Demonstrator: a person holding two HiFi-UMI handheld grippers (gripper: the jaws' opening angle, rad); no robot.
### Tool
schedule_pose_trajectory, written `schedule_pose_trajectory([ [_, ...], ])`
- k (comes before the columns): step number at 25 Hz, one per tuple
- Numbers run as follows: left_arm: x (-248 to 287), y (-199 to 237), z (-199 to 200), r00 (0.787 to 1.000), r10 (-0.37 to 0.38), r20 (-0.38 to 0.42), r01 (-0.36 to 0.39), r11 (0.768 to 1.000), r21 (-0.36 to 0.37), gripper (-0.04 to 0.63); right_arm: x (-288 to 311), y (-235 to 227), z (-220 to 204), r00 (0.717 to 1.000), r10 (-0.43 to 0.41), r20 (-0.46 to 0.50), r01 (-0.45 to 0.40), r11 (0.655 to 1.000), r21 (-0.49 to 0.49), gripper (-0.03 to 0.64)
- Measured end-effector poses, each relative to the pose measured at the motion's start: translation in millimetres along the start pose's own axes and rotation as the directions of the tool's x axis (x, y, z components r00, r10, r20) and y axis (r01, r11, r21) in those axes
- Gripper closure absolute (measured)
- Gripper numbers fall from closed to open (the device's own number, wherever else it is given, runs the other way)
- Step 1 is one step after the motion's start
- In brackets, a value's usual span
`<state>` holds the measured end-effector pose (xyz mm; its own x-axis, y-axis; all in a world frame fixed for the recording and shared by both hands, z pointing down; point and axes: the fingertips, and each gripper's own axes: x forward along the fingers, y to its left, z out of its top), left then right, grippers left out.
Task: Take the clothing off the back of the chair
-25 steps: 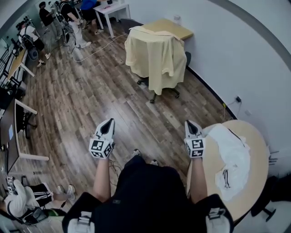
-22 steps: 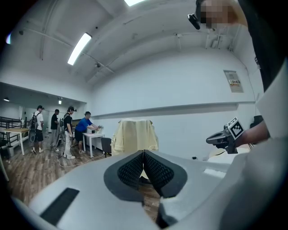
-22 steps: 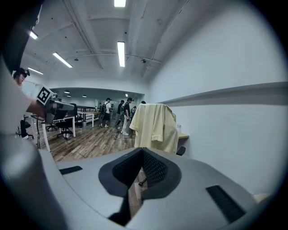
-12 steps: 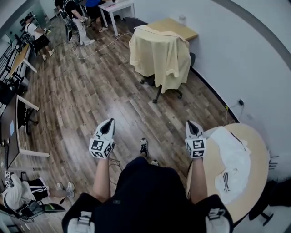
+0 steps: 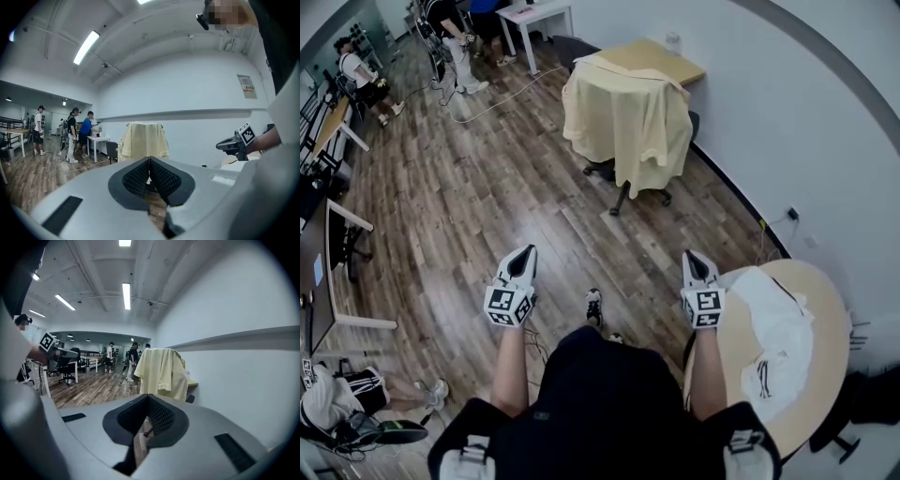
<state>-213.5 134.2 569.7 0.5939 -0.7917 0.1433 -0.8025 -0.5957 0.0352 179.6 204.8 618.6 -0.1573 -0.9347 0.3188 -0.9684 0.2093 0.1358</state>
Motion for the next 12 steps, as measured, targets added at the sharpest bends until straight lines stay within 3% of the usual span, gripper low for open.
schedule_pose_trajectory([
  [12,48,35,2,1.0,-0.01,-0.014,0.01,1.0,-0.012,0.592,49,-16,10,1.0,-0.012,-0.009,0.012,1.0,0.005,0.621],
])
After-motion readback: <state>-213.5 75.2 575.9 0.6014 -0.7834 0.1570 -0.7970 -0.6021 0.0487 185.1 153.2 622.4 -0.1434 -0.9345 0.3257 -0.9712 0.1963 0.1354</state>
